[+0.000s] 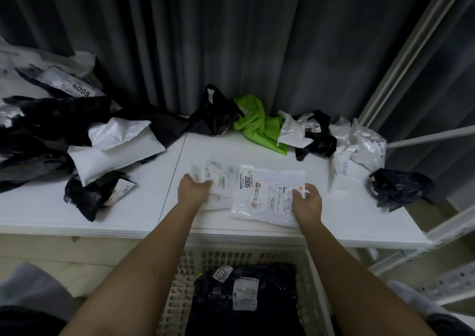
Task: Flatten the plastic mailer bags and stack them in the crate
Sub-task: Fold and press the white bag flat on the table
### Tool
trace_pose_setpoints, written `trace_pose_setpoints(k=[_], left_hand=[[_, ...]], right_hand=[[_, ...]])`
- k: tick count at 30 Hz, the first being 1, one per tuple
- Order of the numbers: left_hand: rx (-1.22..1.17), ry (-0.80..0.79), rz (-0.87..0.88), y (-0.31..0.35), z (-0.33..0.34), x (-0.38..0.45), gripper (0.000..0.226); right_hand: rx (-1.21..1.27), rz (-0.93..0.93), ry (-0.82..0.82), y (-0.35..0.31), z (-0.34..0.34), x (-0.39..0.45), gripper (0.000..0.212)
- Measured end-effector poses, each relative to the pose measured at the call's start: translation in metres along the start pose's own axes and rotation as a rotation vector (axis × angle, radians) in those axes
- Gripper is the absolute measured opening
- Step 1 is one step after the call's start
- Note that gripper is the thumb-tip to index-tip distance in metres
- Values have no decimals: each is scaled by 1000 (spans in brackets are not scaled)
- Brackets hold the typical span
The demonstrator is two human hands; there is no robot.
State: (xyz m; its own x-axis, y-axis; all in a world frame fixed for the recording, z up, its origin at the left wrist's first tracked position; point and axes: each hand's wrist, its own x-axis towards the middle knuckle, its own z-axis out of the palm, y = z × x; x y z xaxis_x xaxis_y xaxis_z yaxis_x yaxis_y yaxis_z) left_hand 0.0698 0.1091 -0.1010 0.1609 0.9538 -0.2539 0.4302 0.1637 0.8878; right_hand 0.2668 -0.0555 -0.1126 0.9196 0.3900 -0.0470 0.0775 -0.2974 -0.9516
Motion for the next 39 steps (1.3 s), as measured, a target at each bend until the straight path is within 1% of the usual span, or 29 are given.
trace_pose_setpoints(k=[2, 3, 4, 5, 7, 10, 12, 14, 16, 18, 19, 20, 22, 23, 26, 27, 29, 31, 33, 34, 37, 39], left_hand=[[-165, 176, 15, 9, -18, 4, 34], [-268, 216, 20, 15, -26, 3, 32], [-367, 219, 34, 19, -37, 4, 32], [-447, 185, 46, 22, -42, 5, 33], [-486, 50, 75, 27, -48, 5, 32], [-401, -196, 49, 28, -40, 2, 33], [-343, -309, 8, 23, -28, 2, 40], [-251, -381, -13, 18, -14, 0, 39], [-139, -427, -22, 9, -1, -2, 29], [-9, -460, -26, 0, 7, -3, 26], [44, -478, -30, -4, 10, -2, 28], [84, -499, -33, -7, 12, -2, 36], [169, -509, -9, -12, 19, -2, 64], [238, -503, -5, -11, 21, -5, 70], [435, -396, 48, -6, 28, -14, 54], [464, -365, 50, -6, 30, -13, 52], [472, -340, 54, -8, 32, -11, 54], [469, -345, 50, -12, 31, -7, 60], [478, -339, 89, -15, 27, -4, 65], [496, -336, 115, -15, 26, -4, 64], [606, -370, 188, -18, 24, 0, 56], [692, -356, 218, -21, 23, 3, 57]], right_hand=[[7, -7, 16, -2, 3, 0, 11], [-1, -3, 9, -3, 5, 0, 13], [-8, 9, -12, -4, 13, -1, 15], [-17, 30, -41, -4, 17, -2, 16], [-24, 79, -122, -5, 30, -2, 23], [-12, 127, -200, -10, 36, -4, 31], [-5, 169, -252, -10, 37, -2, 33], [8, 218, -288, -8, 34, 1, 31], [120, 304, -306, -4, 33, 7, 26], [174, 359, -306, -3, 32, 9, 32], [162, 372, -308, -2, 32, 11, 32], [116, 353, -314, 0, 32, 12, 29], [-11, 267, -332, 4, 35, 10, 21], [-45, 216, -349, 5, 37, 8, 20], [-65, 162, -373, 2, 40, -3, 42], [-81, 145, -375, 0, 40, -7, 45], [-122, 99, -389, -2, 40, -10, 42], [-177, 34, -392, -2, 41, -10, 34], [-244, -29, -380, -1, 44, -9, 28], [-273, -50, -371, -1, 46, -9, 29], [-372, -26, -398, 0, 51, -9, 52], [-437, -31, -397, 0, 53, -10, 58]])
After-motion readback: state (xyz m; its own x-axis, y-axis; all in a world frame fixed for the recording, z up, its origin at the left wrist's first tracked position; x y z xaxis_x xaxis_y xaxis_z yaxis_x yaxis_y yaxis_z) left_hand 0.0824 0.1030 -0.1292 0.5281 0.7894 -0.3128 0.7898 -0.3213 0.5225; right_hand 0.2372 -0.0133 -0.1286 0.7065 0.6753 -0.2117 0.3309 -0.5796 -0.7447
